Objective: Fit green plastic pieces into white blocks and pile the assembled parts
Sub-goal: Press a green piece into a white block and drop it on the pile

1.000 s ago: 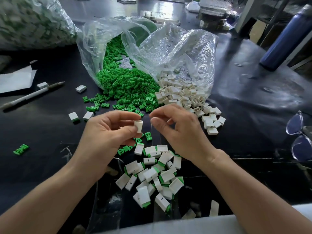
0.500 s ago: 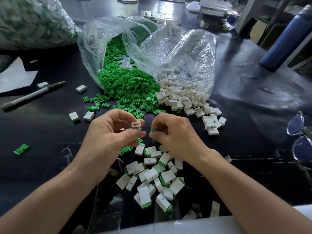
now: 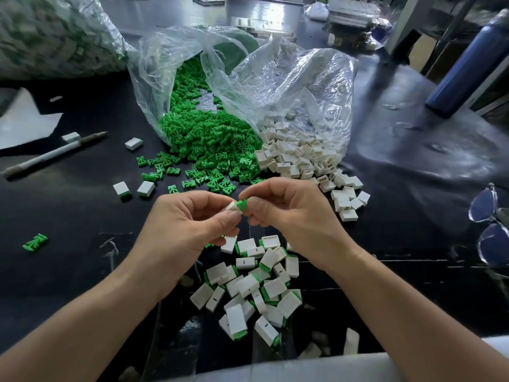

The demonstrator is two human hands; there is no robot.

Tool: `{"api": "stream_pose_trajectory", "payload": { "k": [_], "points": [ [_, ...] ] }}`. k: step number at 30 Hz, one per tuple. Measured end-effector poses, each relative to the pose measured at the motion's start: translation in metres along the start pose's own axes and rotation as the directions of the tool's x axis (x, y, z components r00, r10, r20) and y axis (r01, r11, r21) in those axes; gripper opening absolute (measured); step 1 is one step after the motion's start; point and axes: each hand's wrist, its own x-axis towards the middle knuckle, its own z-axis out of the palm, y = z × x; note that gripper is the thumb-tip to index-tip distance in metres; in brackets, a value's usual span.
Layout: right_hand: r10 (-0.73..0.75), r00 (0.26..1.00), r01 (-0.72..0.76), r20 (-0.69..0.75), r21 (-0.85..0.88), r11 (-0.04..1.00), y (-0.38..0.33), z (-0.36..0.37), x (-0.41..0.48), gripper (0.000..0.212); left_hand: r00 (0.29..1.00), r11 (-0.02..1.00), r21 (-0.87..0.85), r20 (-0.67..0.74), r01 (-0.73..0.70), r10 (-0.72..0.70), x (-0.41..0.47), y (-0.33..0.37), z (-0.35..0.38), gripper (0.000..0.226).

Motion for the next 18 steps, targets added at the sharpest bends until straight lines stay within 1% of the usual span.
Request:
{"api": "stream_pose_trajectory", "payload": {
  "k": [3, 5, 8, 10, 13, 18],
  "points": [
    [-0.05, 0.999, 0.05, 0.004, -0.104, 0.993, 0.001, 0.0018, -0.0016, 0.022, 1.0, 1.0, 0.016, 0.001, -0.017, 0.017, -0.0007, 0.0001, 0.0004, 0.017],
    [-0.059, 0.998, 0.06, 0.008, -0.137, 0.989, 0.0013, 0.0012, -0.0021, 0.022, 1.0, 0.999, 0.023, 0.003, -0.024, 0.024, -0.0011, -0.0003, 0.0005, 0.018],
    [-0.015, 1.0, 0.014, -0.002, -0.142, 0.99, 0.0016, 0.0001, -0.0022, 0.02, 0.999, 0.998, 0.039, 0.018, -0.039, 0.038, -0.0016, -0.0002, 0.0002, 0.018],
    [-0.001, 1.0, 0.003, 0.007, -0.224, 0.975, 0.0017, 0.0004, -0.0027, 0.016, 0.999, 0.998, 0.04, 0.018, -0.048, 0.047, -0.0019, -0.0003, -0.0005, 0.018],
    [-0.009, 0.997, 0.039, 0.081, -0.379, 0.924, 0.0004, -0.0004, -0.0044, 0.016, 0.998, 0.997, 0.06, 0.024, -0.052, 0.05, -0.0023, -0.0007, -0.0008, 0.016],
    [-0.048, 0.981, 0.125, 0.188, -0.42, 0.899, -0.0067, -0.0031, -0.0067, 0.017, 0.993, 0.993, 0.08, 0.091, -0.089, 0.082, -0.0046, -0.001, -0.0035, 0.014]
  ]
}}
